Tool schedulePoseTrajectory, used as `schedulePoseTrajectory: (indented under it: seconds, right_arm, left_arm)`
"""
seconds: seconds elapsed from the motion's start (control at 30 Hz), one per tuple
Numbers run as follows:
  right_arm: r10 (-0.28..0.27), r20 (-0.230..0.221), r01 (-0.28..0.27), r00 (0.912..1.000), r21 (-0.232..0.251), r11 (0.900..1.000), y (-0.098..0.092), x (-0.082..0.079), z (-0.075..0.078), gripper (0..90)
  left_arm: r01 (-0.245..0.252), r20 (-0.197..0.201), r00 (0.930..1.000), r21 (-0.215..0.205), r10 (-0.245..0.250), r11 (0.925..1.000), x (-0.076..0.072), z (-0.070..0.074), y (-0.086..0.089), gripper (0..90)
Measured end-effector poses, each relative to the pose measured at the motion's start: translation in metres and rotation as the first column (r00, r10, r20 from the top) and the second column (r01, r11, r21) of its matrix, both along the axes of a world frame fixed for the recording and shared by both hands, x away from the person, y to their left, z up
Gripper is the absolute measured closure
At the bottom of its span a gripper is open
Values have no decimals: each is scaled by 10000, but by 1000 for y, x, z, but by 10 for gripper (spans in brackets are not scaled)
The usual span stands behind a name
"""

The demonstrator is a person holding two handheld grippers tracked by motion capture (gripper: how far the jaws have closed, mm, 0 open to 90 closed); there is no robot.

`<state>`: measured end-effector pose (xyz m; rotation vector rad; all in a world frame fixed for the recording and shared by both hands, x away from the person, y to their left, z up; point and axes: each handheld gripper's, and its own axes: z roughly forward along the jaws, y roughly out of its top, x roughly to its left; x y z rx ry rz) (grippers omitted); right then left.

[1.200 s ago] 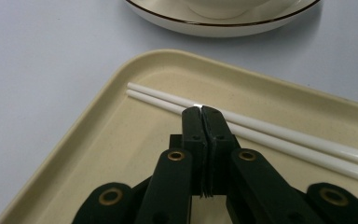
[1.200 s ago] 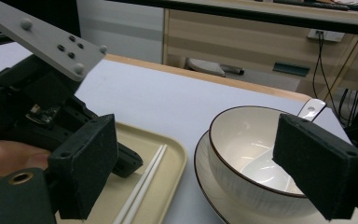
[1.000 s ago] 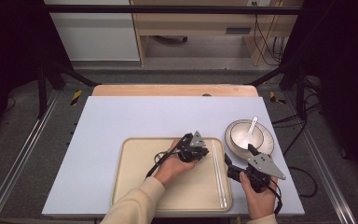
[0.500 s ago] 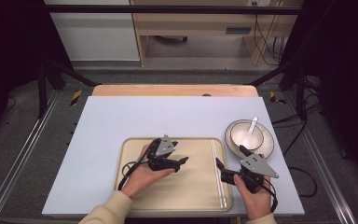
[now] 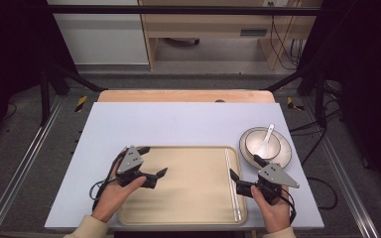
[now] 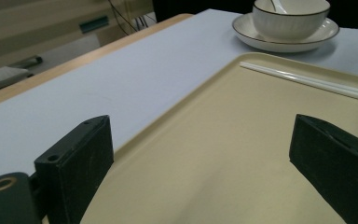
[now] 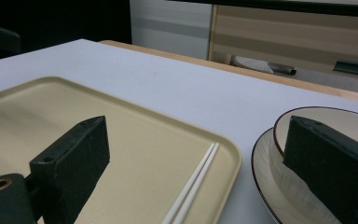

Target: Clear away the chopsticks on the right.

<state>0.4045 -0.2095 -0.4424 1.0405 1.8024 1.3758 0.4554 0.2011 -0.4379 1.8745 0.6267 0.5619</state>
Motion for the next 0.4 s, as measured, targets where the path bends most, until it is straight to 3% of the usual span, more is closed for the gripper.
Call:
schedulePoseTrajectory:
  seconds: [0.03,0.13,0.17,0.27,0.4]
  right_arm:
    - [0,0,0,10000,0,10000,0,0,0,71]
    - [56,-18,-56,10000,17,10000,0,0,-1,72]
    - [83,-46,-83,10000,-2,10000,0,0,-1,73]
    - [112,-98,-112,9999,-3,9999,0,0,-1,72]
    - [116,-97,-115,9999,36,9999,1,0,-1,70]
  left_arm:
    - [0,0,10000,0,0,10000,0,0,0,53]
    - [-479,215,9986,-314,486,9984,-4,3,25,47]
    - [-872,318,9955,-541,890,9947,-7,3,41,44]
    - [-1102,411,9927,-689,1132,9915,-11,3,56,34]
    - [-1679,491,9834,-1165,1745,9789,-21,1,84,32]
